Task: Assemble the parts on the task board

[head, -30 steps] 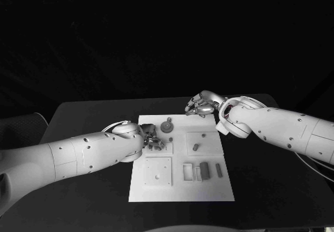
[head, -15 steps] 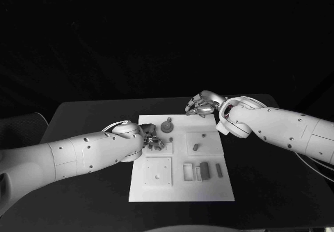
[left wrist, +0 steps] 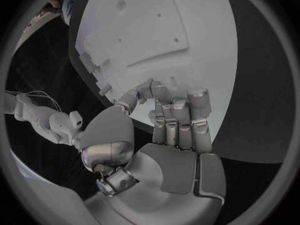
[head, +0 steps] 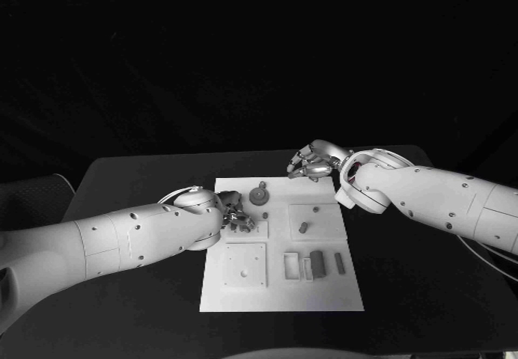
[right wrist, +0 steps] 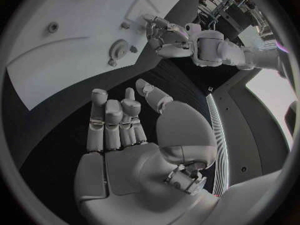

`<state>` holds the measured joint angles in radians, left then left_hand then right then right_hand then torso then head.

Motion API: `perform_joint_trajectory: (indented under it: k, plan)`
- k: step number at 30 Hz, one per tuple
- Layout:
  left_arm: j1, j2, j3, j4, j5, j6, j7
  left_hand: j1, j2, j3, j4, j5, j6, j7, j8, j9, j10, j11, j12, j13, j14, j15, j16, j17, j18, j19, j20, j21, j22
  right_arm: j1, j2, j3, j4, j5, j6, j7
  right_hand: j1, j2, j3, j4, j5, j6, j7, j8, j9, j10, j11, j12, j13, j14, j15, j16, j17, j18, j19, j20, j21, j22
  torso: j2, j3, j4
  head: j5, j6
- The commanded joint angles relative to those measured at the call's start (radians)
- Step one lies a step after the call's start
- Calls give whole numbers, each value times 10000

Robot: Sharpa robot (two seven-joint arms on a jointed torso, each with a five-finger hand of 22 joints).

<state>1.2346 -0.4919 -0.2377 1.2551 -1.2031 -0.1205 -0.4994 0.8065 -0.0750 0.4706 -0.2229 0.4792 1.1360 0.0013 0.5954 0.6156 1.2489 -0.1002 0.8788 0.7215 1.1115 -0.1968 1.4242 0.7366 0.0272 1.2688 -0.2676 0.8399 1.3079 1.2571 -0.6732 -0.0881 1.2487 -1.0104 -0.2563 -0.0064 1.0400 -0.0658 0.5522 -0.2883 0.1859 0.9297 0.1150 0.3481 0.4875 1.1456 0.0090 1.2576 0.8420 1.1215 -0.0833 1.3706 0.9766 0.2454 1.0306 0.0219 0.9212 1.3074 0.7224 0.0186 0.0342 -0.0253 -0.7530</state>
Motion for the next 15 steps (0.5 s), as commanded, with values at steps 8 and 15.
perform_joint_trajectory:
  k: [8, 15]
  plan:
    - [-4, 2, -1, -21, 163, -47, 82, -603, -350, -444, 262, -403, -16, -29, 97, 5, -12, -48, 68, -14, -8, -88, 61, -17, 610, 22, -92, -6, 174, -2, 3, 5, 7, -11, 97, 59, -103, -27, -18, 33, 53, -10, 68, -60, 11, -49, 4, -41, 15, -6, -99, -11, -11, 164, -4, 21, -59, 103, 2, 0, 3, -4, -15]
    - [-4, -9, 0, -28, 207, -55, 99, -745, -407, -553, 341, -810, -35, -39, 111, 10, -27, -60, 77, -17, -24, -103, 69, -20, 632, -2, -96, -22, 171, -2, 2, 5, 5, -11, 100, 61, -109, -31, -18, 34, 53, -19, 71, -67, 12, -53, 6, -43, 14, -8, -98, -12, -12, 164, -5, 21, -60, 102, 3, -4, -3, 3, -24]
